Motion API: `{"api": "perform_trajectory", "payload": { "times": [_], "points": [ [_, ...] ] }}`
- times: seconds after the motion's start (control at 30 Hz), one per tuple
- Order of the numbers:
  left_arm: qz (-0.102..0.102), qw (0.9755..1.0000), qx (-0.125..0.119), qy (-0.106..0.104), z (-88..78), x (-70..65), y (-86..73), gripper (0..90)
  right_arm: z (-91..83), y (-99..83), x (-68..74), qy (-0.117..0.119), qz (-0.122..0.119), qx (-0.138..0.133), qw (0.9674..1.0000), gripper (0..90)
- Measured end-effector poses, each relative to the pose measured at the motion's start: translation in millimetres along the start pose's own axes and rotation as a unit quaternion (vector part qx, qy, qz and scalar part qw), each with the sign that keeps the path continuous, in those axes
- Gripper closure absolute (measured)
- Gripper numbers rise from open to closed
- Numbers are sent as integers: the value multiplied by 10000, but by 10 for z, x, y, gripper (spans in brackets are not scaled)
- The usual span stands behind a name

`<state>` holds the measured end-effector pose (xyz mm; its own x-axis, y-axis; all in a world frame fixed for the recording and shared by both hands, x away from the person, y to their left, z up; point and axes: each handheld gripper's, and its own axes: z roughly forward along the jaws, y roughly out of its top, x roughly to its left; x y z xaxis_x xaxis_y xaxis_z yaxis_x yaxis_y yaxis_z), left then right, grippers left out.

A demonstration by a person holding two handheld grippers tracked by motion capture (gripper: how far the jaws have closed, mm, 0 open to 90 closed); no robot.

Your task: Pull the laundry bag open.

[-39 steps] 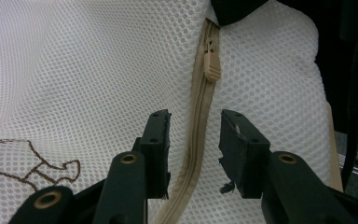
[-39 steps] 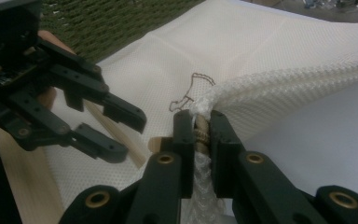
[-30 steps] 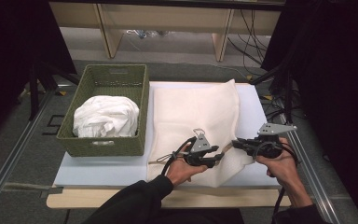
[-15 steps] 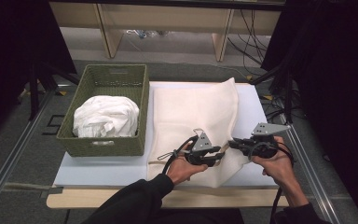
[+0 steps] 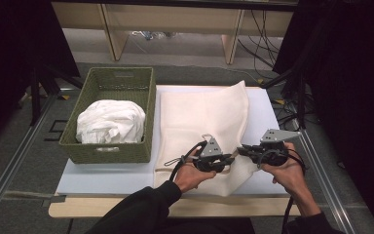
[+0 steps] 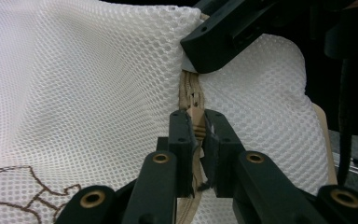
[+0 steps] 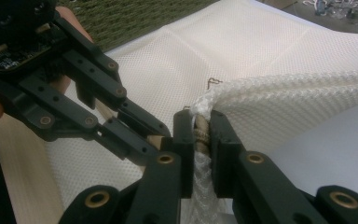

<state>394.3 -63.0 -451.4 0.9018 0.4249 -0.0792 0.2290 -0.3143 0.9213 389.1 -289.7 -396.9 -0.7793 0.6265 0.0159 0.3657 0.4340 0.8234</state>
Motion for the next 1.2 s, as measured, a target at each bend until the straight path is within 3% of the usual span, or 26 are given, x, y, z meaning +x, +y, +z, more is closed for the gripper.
{"api": "perform_trajectory", "payload": {
  "times": [0.1,0.13,0.17,0.23,0.3,0.37,0.43,0.57,0.7,0.77,0.93,0.97,1.07,1.1,1.2],
  "points": [
    [17,10000,-20,-7,-4,-2,9,818,-6,4,7,-92,-95,-4,9999,836],
    [-123,9999,-32,-21,-4,-8,6,818,-10,6,10,-71,-97,9,9999,836],
    [-60,10000,-19,-31,-3,2,8,817,-10,5,13,-80,-88,15,9999,836],
    [-135,9999,-12,-70,-3,5,14,816,-11,-1,26,-44,14,61,10000,836],
    [-509,9985,-50,-201,-7,7,25,814,-12,-5,31,-71,17,88,9999,836],
    [-692,9974,-9,-221,-11,19,29,820,-13,-8,26,-70,-4,74,9999,836],
    [-534,9984,53,-198,-8,16,22,831,-6,-6,28,-66,-35,52,10000,836],
    [-525,9985,89,-137,-19,-2,38,853,9,-7,26,2,-66,99,9999,836],
    [-655,9976,163,-137,-5,-1,44,860,8,-6,46,-38,-46,108,9999,836],
    [-605,9980,182,-42,1,-15,47,851,7,-6,61,-68,-44,119,9999,835],
    [-660,9975,241,-57,17,-17,57,858,1,-9,56,-87,-45,129,9999,836],
    [-684,9973,252,-82,16,-20,56,863,-3,-9,36,-143,-170,81,9997,836],
    [-687,9972,273,-98,1,-8,58,867,4,-19,36,-139,-183,108,9997,836],
    [-778,9965,261,-142,0,5,52,867,8,-20,42,-243,-262,134,9993,837],
    [-720,9970,258,-144,11,8,48,867,14,-11,65,-274,-341,273,9987,839]
  ]
}}
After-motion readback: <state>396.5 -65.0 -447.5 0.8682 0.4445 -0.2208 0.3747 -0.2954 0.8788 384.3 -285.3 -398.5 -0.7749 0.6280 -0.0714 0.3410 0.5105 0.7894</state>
